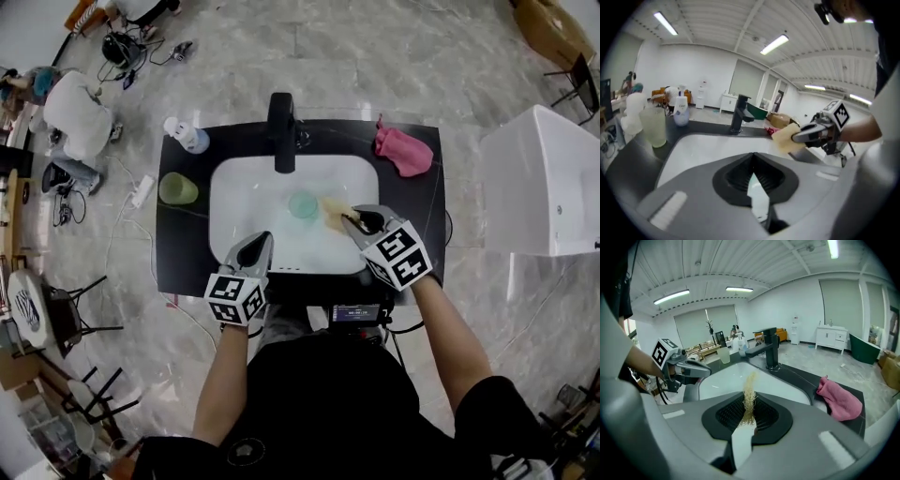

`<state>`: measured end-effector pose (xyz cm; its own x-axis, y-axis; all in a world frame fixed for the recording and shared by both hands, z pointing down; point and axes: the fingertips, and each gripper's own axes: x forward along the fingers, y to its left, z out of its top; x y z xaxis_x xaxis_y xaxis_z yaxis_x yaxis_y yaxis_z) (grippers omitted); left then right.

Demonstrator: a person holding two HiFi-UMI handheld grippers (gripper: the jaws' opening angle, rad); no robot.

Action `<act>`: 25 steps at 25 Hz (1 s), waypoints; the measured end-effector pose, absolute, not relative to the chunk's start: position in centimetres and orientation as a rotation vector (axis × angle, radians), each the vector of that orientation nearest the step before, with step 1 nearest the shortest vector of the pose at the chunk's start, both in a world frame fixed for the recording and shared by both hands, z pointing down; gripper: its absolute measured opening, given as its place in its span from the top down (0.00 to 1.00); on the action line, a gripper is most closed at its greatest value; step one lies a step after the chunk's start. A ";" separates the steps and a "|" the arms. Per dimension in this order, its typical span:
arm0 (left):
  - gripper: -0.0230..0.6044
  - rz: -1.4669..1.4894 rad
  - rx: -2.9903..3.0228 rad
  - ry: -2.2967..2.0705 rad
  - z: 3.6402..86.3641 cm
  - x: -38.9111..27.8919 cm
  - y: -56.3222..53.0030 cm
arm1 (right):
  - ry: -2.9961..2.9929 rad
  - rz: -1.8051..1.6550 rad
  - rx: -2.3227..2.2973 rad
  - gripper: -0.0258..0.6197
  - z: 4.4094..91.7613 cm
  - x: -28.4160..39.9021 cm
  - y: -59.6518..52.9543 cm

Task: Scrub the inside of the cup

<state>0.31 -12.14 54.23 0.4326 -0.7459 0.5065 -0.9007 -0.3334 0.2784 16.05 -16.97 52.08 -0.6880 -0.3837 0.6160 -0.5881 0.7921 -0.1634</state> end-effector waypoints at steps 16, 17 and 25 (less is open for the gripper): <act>0.96 0.296 2.392 -1.074 50.7 2.2 -0.3 | -2.446 0.474 1.003 0.89 47.0 16.8 -5.8; 0.96 0.293 2.411 -1.063 50.3 2.3 0.7 | -2.446 0.475 1.024 0.89 46.7 16.7 -4.8; 0.96 0.244 2.442 -1.060 49.3 0.4 7.8 | -2.452 0.405 1.040 0.89 44.6 13.9 3.2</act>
